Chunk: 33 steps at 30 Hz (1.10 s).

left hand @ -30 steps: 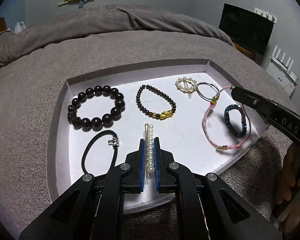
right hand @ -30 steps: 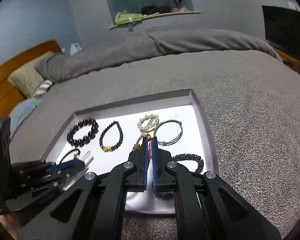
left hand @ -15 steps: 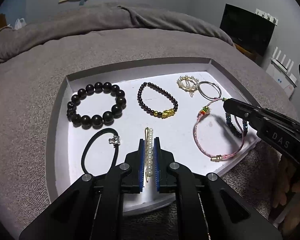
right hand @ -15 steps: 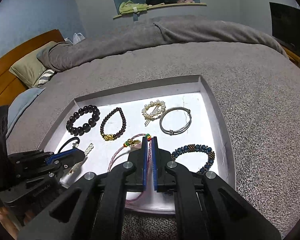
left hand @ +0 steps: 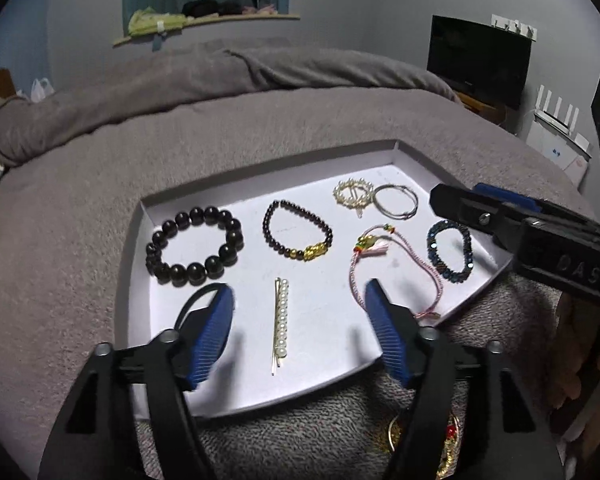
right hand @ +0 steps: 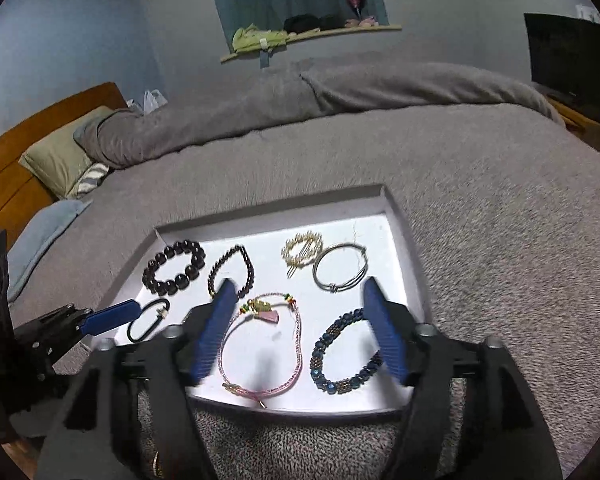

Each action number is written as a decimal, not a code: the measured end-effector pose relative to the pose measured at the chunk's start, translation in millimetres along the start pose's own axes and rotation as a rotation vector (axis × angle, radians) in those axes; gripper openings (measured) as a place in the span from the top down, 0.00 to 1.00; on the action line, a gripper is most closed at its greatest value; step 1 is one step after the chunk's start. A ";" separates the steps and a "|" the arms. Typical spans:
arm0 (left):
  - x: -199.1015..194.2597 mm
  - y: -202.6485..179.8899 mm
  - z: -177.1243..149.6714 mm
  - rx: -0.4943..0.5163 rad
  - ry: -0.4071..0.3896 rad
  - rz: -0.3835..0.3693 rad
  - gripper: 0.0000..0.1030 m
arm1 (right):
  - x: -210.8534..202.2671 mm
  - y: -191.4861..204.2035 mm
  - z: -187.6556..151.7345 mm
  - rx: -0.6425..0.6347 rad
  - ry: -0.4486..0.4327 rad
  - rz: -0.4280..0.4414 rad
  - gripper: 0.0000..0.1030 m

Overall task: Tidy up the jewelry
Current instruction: 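Open both tools to drop the hairpin and pink bracelet in the box, then move both open tools toward the gold-and-red bead brooch on the bed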

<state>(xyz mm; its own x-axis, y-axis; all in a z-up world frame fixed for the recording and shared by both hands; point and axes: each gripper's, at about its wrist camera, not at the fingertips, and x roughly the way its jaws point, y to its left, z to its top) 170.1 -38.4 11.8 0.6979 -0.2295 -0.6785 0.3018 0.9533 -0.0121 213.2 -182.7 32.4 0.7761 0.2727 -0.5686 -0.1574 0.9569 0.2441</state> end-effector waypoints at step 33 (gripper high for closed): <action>-75.4 -16.4 -73.5 0.074 -0.031 0.041 0.07 | -79.5 -2.9 -66.8 -0.052 0.007 0.002 0.05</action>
<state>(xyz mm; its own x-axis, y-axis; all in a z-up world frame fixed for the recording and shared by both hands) 64.8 -22.2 9.1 0.7302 -0.1972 -0.6541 0.3188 0.9452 0.0709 111.2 -200.5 24.4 0.7716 0.2753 -0.5734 -0.1906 0.9601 0.2045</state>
